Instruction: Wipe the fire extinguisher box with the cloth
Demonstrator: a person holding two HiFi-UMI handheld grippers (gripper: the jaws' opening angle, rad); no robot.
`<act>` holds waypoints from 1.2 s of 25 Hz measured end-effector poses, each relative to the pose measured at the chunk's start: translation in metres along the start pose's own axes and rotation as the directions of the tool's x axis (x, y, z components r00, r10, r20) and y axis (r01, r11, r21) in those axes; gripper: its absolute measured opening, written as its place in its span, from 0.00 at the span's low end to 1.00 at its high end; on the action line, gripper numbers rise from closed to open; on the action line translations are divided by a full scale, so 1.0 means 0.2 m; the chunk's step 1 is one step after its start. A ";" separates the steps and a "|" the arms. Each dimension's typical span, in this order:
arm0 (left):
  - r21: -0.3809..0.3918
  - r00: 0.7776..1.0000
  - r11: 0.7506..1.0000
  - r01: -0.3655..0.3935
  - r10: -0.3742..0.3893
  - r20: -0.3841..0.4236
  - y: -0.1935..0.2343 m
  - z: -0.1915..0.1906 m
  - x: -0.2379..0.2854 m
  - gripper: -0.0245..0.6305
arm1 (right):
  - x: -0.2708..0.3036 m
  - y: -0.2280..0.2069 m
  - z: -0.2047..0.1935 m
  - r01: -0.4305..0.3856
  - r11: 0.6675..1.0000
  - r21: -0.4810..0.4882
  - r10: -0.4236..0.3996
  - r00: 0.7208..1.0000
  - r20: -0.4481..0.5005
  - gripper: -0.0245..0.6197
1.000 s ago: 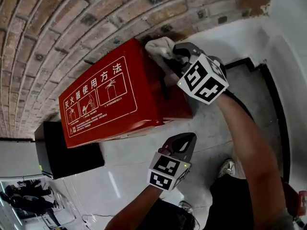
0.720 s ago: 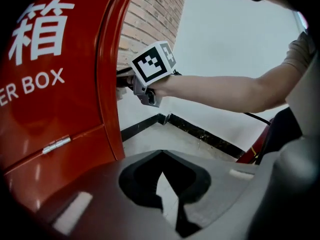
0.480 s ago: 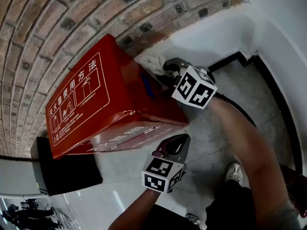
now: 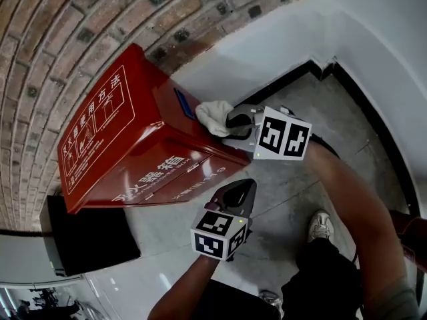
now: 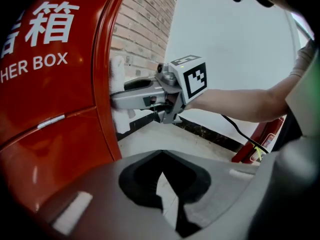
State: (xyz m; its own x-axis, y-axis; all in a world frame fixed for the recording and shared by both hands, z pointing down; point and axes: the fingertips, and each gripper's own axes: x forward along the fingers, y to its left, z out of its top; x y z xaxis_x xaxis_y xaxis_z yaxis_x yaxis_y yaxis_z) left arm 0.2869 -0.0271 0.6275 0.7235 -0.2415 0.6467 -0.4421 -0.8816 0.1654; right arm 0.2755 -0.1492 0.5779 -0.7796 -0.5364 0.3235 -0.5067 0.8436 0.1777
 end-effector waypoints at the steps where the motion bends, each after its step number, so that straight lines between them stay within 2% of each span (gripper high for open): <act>1: 0.003 1.000 1.000 0.003 -0.003 -0.009 -0.01 -0.02 0.00 0.04 | -0.02 0.04 0.00 -0.009 1.000 -0.002 0.009 1.000 0.002 0.18; 8: 0.034 0.998 0.999 0.015 -0.013 -0.056 -0.03 -0.13 0.00 0.04 | -0.13 0.30 -0.08 -0.049 0.999 0.000 0.049 0.999 -0.006 0.18; 12: 0.027 0.996 1.000 0.013 -0.010 -0.086 -0.01 -0.21 0.02 0.04 | -0.16 0.33 -0.21 -0.015 0.998 0.068 0.015 1.000 0.010 0.18; 16: 0.036 0.993 0.999 0.017 -0.013 -0.115 -0.01 -0.28 0.05 0.04 | -0.13 0.33 -0.44 0.030 0.993 0.116 -0.025 0.999 -0.044 0.18; 20: 0.032 0.992 0.999 0.011 -0.007 -0.124 0.01 -0.31 0.10 0.04 | -0.02 0.34 -0.59 0.034 0.998 0.052 -0.028 0.994 -0.107 0.18; 23: 0.013 0.992 1.000 -0.006 0.007 -0.129 0.05 -0.31 0.14 0.04 | 0.08 0.33 -0.64 0.011 1.000 0.029 -0.008 0.994 -0.113 0.18; 30: -0.028 0.989 0.999 -0.031 0.026 -0.146 0.14 -0.32 0.21 0.04 | 0.22 0.14 -0.69 -0.026 0.999 -0.026 0.022 0.991 -0.136 0.18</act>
State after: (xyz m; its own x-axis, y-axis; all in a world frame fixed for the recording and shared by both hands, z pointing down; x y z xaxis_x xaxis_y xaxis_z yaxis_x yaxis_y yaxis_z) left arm 0.2711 -0.0359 0.7082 0.6263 -0.2028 0.7527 -0.4786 -0.8622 0.1659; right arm 0.2790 -0.1454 0.7259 -0.7336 -0.5090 0.4503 -0.4767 0.8576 0.1930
